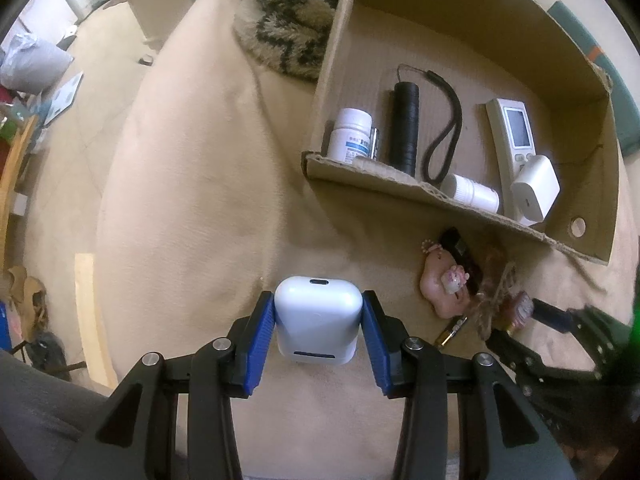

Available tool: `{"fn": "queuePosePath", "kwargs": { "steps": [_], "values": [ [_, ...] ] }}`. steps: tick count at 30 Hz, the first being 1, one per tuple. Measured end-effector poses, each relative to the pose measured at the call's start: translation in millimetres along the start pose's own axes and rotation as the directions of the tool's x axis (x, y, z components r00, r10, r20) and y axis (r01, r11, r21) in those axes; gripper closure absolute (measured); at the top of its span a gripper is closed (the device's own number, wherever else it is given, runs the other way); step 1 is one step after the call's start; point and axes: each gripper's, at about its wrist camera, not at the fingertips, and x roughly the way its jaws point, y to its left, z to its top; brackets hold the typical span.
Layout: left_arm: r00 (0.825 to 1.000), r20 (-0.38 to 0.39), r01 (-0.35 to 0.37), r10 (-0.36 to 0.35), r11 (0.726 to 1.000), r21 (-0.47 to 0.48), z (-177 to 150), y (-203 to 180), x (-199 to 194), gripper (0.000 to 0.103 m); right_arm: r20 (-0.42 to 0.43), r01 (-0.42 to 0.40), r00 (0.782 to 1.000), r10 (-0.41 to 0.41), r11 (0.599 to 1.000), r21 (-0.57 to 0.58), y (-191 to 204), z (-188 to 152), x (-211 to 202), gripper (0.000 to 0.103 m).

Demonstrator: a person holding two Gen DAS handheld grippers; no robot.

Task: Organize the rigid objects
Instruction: 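Grasp the pink lighter with the right tool while the left tool holds the earbud case, then carry the earbud case and pink lighter into the box with both tools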

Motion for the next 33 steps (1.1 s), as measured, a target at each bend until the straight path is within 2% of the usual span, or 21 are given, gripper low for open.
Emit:
{"fn": "queuePosePath", "kwargs": {
  "steps": [5,6,13,17,19,20,24,25,28,30,33],
  "values": [
    [0.999,0.013,-0.041,0.041,0.998,0.036,-4,-11,0,0.063,0.027,-0.006,1.0,0.006,1.0,0.019,8,-17,-16,0.036],
    [0.999,0.014,-0.047,0.047,0.998,0.042,-6,-13,0,0.063,0.039,-0.015,0.999,0.015,1.0,0.017,11,-37,-20,0.036],
    [0.996,0.037,-0.086,0.084,0.995,0.06,-11,-19,-6,0.063,0.104,-0.114,0.988,0.116,0.993,-0.021,26,-69,-52,0.036],
    [0.993,0.061,-0.104,0.1,0.993,0.06,-12,-21,-13,0.063,0.195,-0.137,0.971,0.138,0.99,-0.017,19,-83,-76,0.036],
    [0.991,0.075,-0.111,0.107,0.992,0.057,-13,-19,-18,0.063,0.269,-0.156,0.951,0.151,0.988,-0.004,14,-85,-93,0.036],
    [0.989,0.092,-0.119,0.113,0.991,0.055,-13,-18,-23,0.063,0.307,-0.158,0.94,0.149,0.987,0.004,8,-74,-100,0.036],
    [0.974,0.187,-0.138,0.127,0.989,0.047,-15,-19,-48,0.063,0.467,-0.2,0.87,0.156,0.979,0.045,-7,-71,-125,0.036],
    [0.966,0.225,-0.143,0.13,0.989,0.042,-17,-19,-57,0.063,0.502,-0.209,0.851,0.152,0.976,0.059,-11,-71,-131,0.036],
    [0.952,0.289,-0.121,0.104,0.992,0.039,-18,-20,-78,0.063,0.598,-0.211,0.794,0.112,0.973,0.098,-20,-66,-142,0.036],
    [0.935,0.339,-0.124,0.104,0.992,0.038,-18,-21,-93,0.063,0.643,-0.205,0.761,0.081,0.971,0.121,-30,-63,-154,0.036],
    [0.901,0.421,-0.131,0.105,0.991,0.032,-12,-24,-117,0.063,0.686,-0.21,0.726,0.047,0.965,0.156,-42,-56,-165,0.036]
  ]
}}
